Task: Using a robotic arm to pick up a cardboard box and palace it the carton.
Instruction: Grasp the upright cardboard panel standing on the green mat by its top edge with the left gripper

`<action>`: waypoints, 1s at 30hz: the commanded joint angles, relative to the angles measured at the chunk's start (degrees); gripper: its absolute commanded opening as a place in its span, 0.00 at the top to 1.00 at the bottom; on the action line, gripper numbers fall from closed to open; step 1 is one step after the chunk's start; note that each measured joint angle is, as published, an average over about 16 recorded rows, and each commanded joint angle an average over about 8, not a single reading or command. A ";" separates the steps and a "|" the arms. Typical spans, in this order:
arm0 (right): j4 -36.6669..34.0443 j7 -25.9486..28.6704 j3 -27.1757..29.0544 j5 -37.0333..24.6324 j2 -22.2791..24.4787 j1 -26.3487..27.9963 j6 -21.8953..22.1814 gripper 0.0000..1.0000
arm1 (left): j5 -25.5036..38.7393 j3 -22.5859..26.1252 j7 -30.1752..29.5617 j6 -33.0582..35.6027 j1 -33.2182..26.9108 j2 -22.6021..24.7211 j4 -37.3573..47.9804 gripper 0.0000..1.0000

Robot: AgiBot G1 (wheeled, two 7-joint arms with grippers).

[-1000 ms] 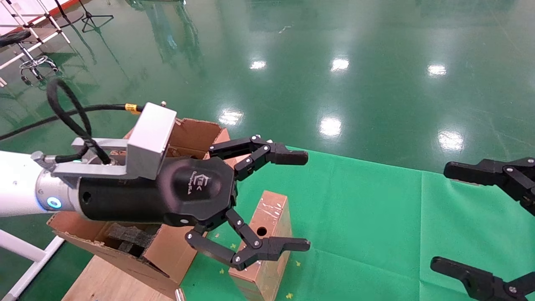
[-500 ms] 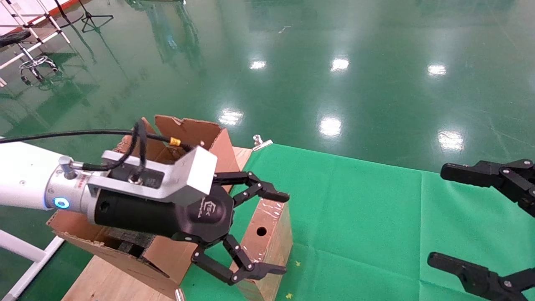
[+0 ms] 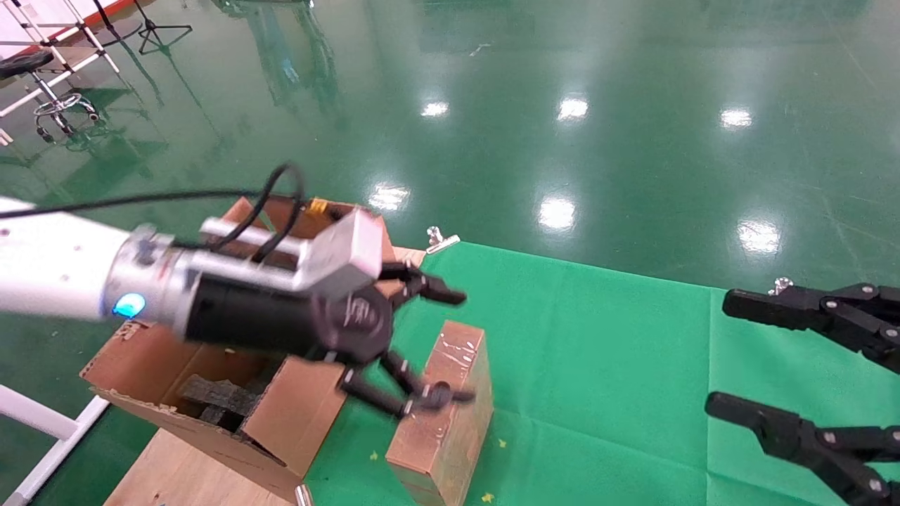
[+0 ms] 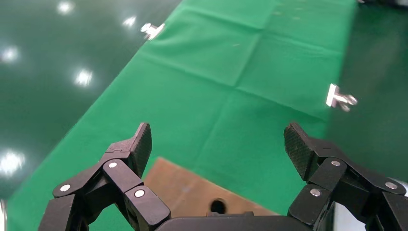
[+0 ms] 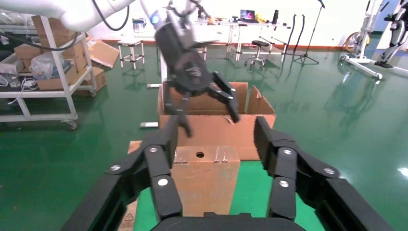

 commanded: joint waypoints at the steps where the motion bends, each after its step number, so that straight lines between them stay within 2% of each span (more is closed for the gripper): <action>1: 0.00 0.00 0.00 0.00 0.00 0.00 0.00 1.00 | 3.08 1.13 -4.00 -1.39 -1.85 0.78 -0.13 0.00; 6: 0.00 0.00 0.00 0.00 0.00 0.00 0.00 1.00 | 15.43 8.07 -17.00 2.77 -11.74 6.95 0.81 0.00; 10: 0.00 0.00 -0.01 0.00 0.00 0.00 0.00 1.00 | 19.85 12.59 -24.04 5.32 -18.07 11.29 2.46 0.00; 17: 0.00 -0.01 -0.01 0.01 0.00 0.00 0.00 1.00 | 19.57 18.44 -35.88 5.93 -23.96 14.51 5.75 0.00; 22: 0.00 -0.01 -0.01 0.01 0.00 0.00 0.00 1.00 | 19.53 25.22 -44.95 6.29 -27.47 15.86 6.18 0.00; 30: 0.00 -0.01 -0.02 0.01 0.01 0.01 0.01 1.00 | 15.99 35.88 -56.86 6.22 -32.17 17.15 5.53 0.00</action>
